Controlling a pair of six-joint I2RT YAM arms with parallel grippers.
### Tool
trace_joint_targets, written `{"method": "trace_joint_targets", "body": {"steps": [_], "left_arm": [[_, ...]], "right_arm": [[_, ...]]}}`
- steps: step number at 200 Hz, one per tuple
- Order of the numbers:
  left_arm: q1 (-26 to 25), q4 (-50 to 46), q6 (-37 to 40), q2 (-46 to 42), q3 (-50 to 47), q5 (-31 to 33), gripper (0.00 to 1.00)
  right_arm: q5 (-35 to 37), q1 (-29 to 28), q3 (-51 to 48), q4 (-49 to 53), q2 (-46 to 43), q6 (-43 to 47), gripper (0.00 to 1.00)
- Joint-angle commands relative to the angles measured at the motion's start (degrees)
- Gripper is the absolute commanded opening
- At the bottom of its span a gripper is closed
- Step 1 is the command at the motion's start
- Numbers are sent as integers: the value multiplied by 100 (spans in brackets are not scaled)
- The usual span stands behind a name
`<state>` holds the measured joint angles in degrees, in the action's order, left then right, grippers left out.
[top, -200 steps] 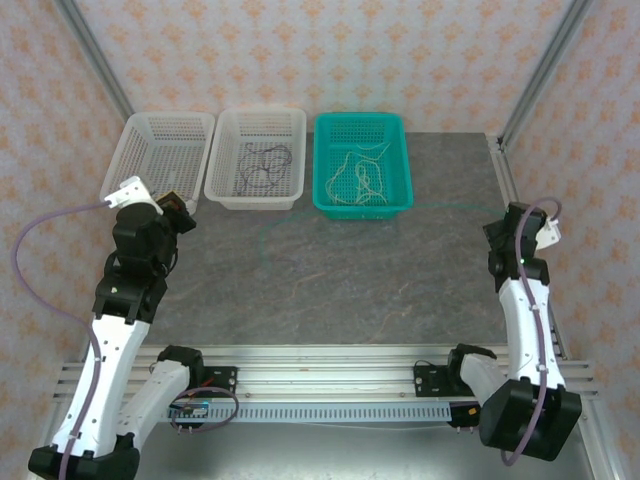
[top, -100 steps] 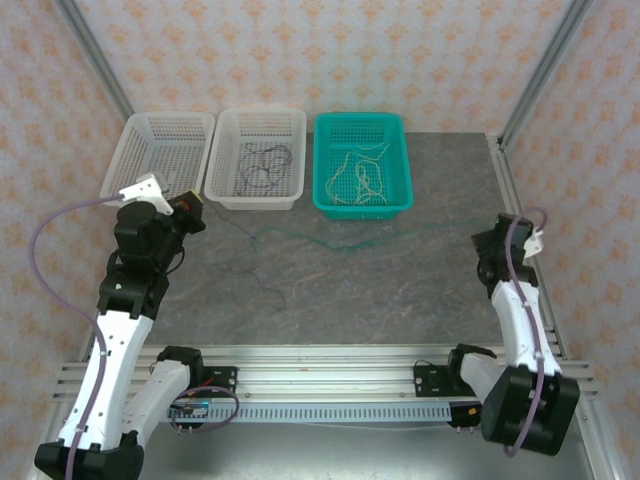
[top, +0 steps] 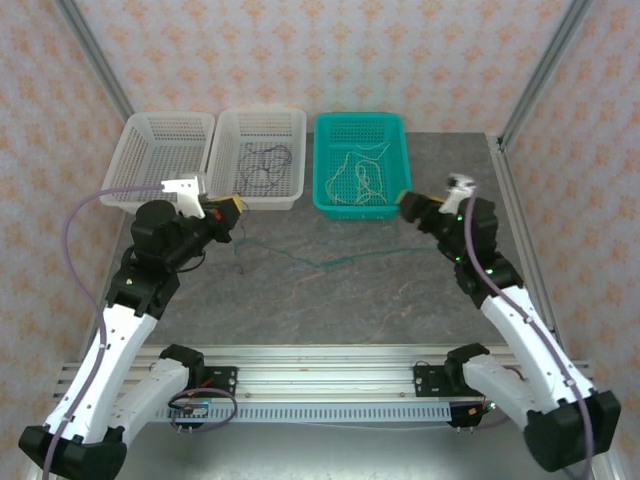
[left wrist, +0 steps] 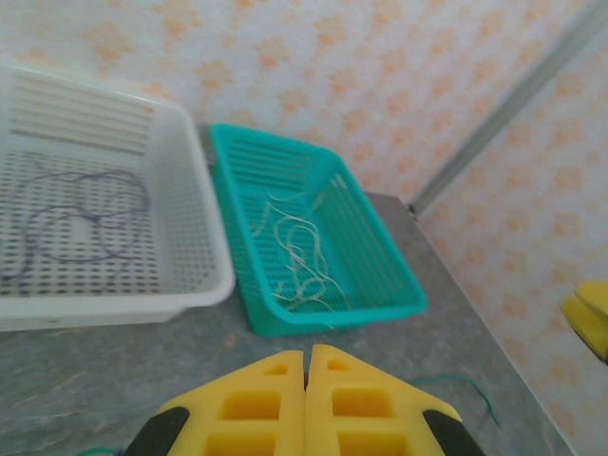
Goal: Untangle the cables
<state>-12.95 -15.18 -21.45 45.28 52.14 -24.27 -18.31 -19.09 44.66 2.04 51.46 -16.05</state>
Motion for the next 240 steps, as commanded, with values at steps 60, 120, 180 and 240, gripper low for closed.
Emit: {"method": "trace_joint_targets", "body": {"steps": [60, 120, 180, 240], "left_arm": [[-223, 289, 323, -391, 554, -707, 0], [-278, 619, 261, -787, 521, -1112, 0], [-305, 353, 301, -1044, 749, -795, 0], [-296, -2254, 269, -962, 1716, 3528, 0]], "right_arm": [[-1663, -2517, -250, -2719, 3180, 4485, 77], [-1354, -2787, 248, -4182, 4962, 4594, 82], [-708, -2863, 688, -5046, 5871, 4215, 36], [955, -2855, -529, -5081, 5038, 3681, 0]]}}
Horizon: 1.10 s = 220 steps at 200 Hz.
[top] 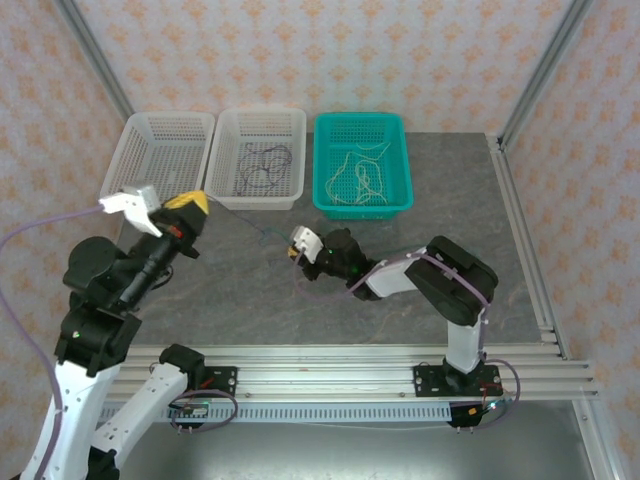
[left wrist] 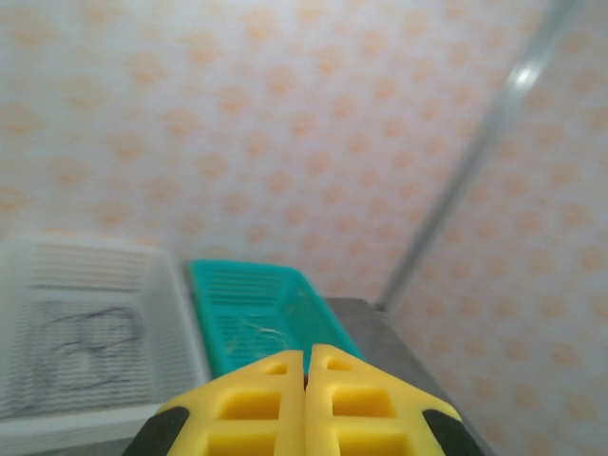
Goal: Untangle the cables
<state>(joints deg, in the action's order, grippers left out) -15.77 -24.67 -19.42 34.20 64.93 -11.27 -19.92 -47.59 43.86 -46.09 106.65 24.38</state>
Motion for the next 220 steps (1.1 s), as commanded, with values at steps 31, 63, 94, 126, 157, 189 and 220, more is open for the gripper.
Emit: {"method": "trace_joint_targets", "body": {"steps": [31, 63, 94, 126, 157, 189, 220], "left_arm": [[-14, -1417, 207, 244, 449, 3006, 0], [4, -1327, 343, 390, 536, 3332, 0], [13, -375, 393, 741, 642, 1673, 0], [8, 344, 365, 1383, 1255, 1120, 0], [105, 332, 582, 2278, 2472, 1783, 0], [595, 460, 310, 3257, 3583, 1761, 0], [851, 1032, 298, 4143, 4291, 839, 0]], "right_arm": [[2246, 167, -1224, -368, -1002, -768, 0], [2625, 621, -1848, -354, -1588, -1075, 0], [2384, 714, -1971, -130, -1995, -850, 0], [2452, 732, -2105, -173, -2315, -1010, 0], [2515, 1054, -2348, -224, -2446, -1635, 0], [2744, 1129, -2451, -66, -2542, -1744, 0], [2663, 1133, -2461, -9, -2679, -1709, 0]]}}
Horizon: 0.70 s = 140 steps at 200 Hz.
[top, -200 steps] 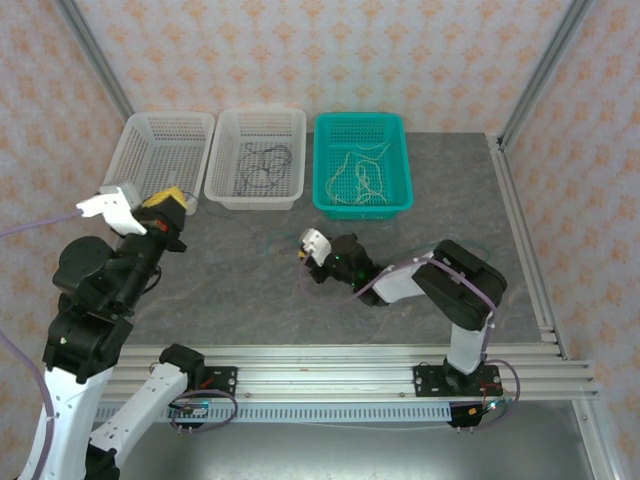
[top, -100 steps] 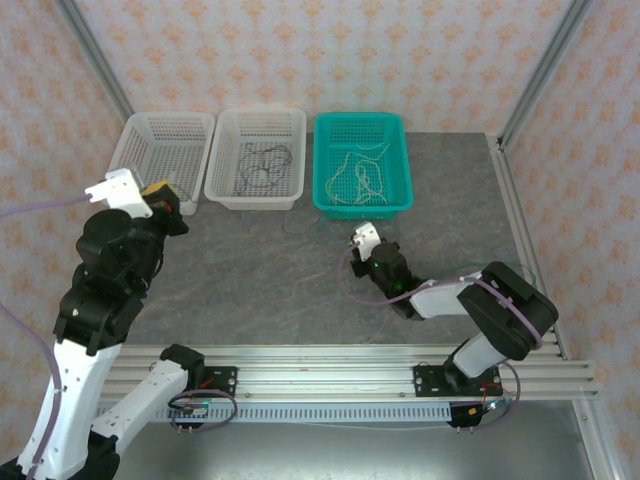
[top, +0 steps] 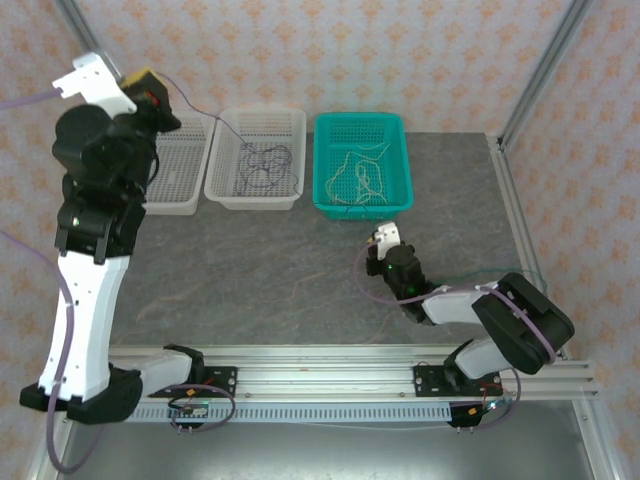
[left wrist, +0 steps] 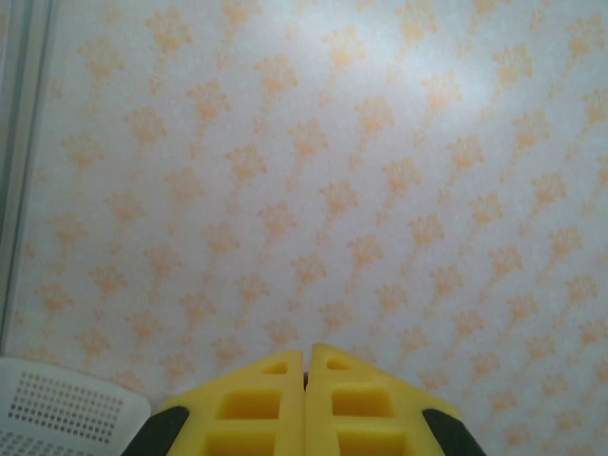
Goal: Untangle the cables
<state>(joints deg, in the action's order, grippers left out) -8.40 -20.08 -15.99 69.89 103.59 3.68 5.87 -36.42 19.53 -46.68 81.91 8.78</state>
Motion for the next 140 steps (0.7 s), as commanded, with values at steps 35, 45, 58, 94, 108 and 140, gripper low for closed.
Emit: {"method": "trace_joint_targets", "body": {"steps": [35, 45, 58, 94, 108, 140], "left_arm": [[242, 566, -19, 1519, 1239, -790, 0], [314, 461, -108, 1816, 1519, -867, 0], [330, 376, -114, 2150, 1816, -938, 0], [334, 334, -78, 2770, 1887, -929, 0], [327, 358, -67, 2937, 1657, -841, 0], [352, 343, 66, 3656, 1317, -483, 0]], "right_arm": [[110, 19, 26, 194, -267, -126, 0], [65, 19, 35, 239, -289, -136, 0], [-9, 15, 41, 295, -318, -172, 0], [-504, 21, 567, 1234, -510, -984, 0], [-680, 13, 951, 1856, -504, -1514, 0], [-838, -71, 1332, 2158, -421, -2149, 0]]}}
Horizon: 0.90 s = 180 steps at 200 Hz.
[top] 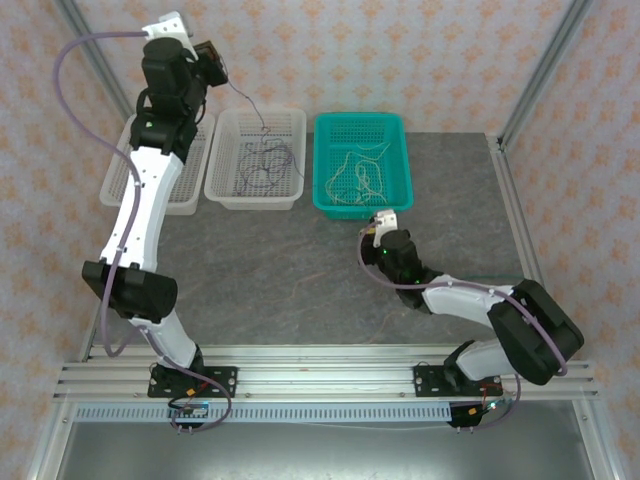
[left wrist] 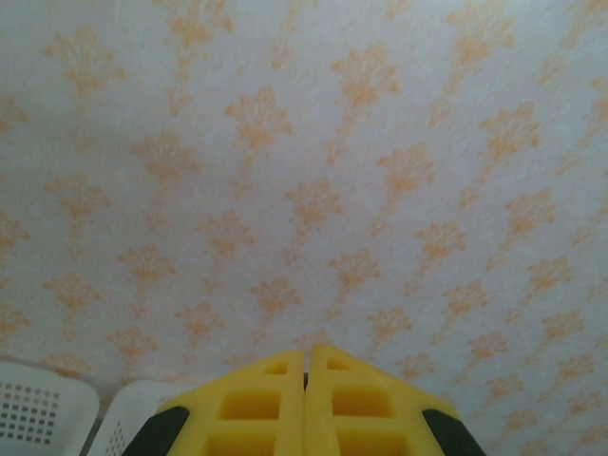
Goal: Untangle the cables
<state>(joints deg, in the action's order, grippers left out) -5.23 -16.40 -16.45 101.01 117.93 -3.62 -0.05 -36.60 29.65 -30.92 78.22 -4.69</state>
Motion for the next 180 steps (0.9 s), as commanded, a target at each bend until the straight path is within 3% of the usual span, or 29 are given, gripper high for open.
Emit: {"method": "trace_joint_targets", "body": {"steps": [1, 28, 47, 75, 85, 105, 131, 150, 167, 180], "left_arm": [[33, -45, 118, 591, -105, 247, 0], [60, -668, 190, 1706, 403, 110, 1], [64, -646, 97, 1856, 255, 33, 31], [59, 146, -80, 1039, -830, -96, 78], [60, 303, -64, 600, -1159, -104, 87], [54, 625, -63, -163, -1865, -407, 93], [-142, 1551, 78, -1328, -3303, -1538, 93], [-620, 2025, 948, -2076, -4407, -2158, 93], [-1215, 2222, 2000, -2552, -5223, -2313, 93], [-1501, 2497, 2327, -2706, -5691, -2375, 93]], "right_arm": [[-252, -56, 339, 602, -47, -813, 0], [-433, -151, 911, 1196, 241, -1107, 0], [-446, -207, 1150, 1381, 432, -1249, 0], [-495, -207, 1380, 1579, 650, -1278, 0], [-548, -212, 1455, 1668, 697, -1255, 0], [-682, -214, 1616, 1798, 768, -1171, 0], [-711, -210, 1801, 1961, 815, -1124, 0], [-769, -208, 1907, 2050, 822, -1088, 0], [-857, -211, 1995, 2120, 802, -1079, 0], [-948, -207, 2018, 2130, 758, -1079, 0]]}}
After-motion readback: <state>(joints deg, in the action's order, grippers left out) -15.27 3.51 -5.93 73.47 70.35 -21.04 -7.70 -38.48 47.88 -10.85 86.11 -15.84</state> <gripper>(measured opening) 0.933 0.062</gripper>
